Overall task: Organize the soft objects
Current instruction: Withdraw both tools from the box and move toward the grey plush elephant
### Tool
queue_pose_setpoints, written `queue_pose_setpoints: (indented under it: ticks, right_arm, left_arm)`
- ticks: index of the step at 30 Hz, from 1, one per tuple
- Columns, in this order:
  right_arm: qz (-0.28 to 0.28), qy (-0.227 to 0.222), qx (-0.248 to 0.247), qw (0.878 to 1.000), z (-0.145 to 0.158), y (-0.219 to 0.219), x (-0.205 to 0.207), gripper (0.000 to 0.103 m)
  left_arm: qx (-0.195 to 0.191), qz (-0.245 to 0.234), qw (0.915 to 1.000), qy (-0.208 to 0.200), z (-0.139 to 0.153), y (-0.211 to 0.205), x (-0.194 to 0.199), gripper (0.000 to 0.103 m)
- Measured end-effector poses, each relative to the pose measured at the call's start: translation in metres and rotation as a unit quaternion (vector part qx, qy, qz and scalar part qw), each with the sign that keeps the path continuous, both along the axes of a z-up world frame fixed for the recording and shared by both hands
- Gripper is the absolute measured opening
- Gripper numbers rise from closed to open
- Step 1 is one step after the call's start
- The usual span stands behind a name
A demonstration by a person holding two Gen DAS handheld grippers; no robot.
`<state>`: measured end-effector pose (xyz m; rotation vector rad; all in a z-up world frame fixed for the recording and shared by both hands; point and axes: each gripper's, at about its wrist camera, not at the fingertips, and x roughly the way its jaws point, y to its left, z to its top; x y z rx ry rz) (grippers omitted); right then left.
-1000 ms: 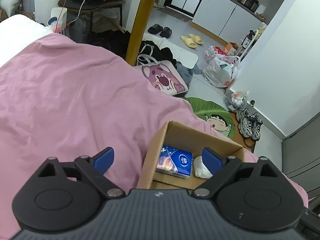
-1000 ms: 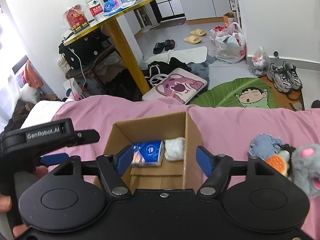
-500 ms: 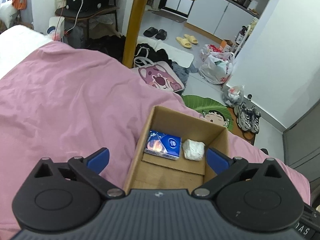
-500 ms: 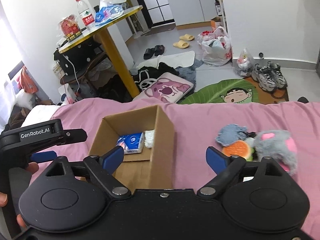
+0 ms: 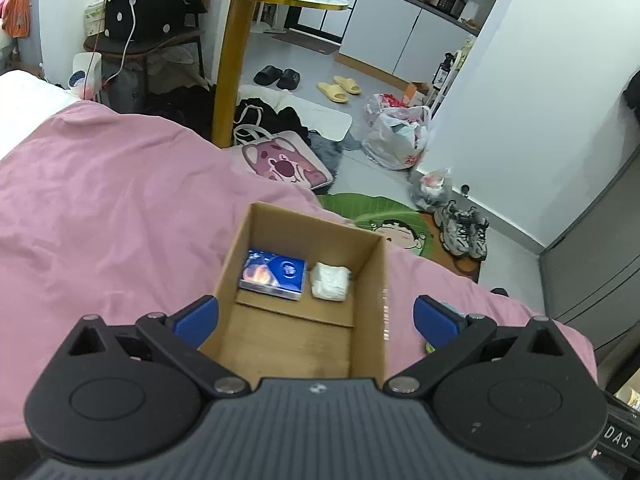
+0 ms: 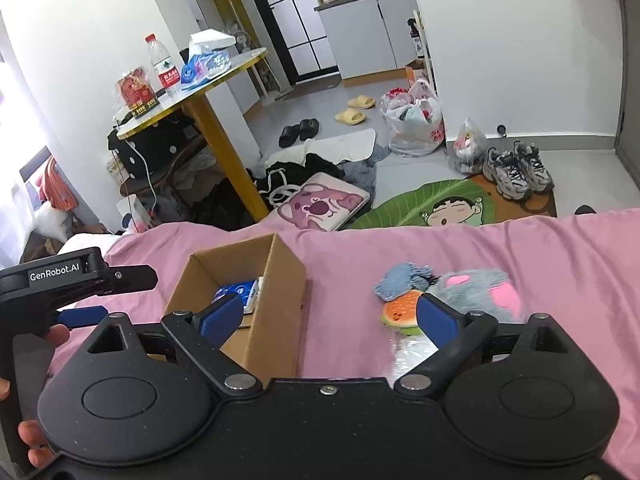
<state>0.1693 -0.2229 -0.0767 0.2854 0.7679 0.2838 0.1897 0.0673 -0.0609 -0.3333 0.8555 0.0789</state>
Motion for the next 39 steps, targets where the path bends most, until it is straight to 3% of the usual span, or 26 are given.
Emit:
queue_pose_setpoints:
  ticks: [10,22,27,32,39]
  right_arm:
    - [-0.002,-0.009,0.005,1.0,0.004,-0.031,-0.012,0.095]
    - [-0.019,-0.004,0.025,1.0,-0.003,-0.064,-0.024,0.096]
    - [-0.039,0.004,0.044,0.998,-0.01,-0.083,-0.028,0.096]
    - [-0.102,0.039,0.065,0.992,-0.028,-0.106,-0.023,0.096]
    - [-0.122,0.058,0.102,0.986,-0.046,-0.121,-0.018,0.095]
  left_arm:
    - [0.027,-0.023,0.9993,-0.01,0.012,-0.036,-0.009,0.103]
    - [0.049,-0.046,0.9977,0.008,0.015,-0.068,-0.017,0.103]
    - [0.053,-0.061,0.9966,0.01,0.014,-0.087,-0.021,0.103]
    - [0.065,-0.077,0.9949,-0.003,0.015,-0.109,-0.028,0.102]
    - [0.071,-0.084,0.9939,-0.011,0.009,-0.131,-0.025,0.1]
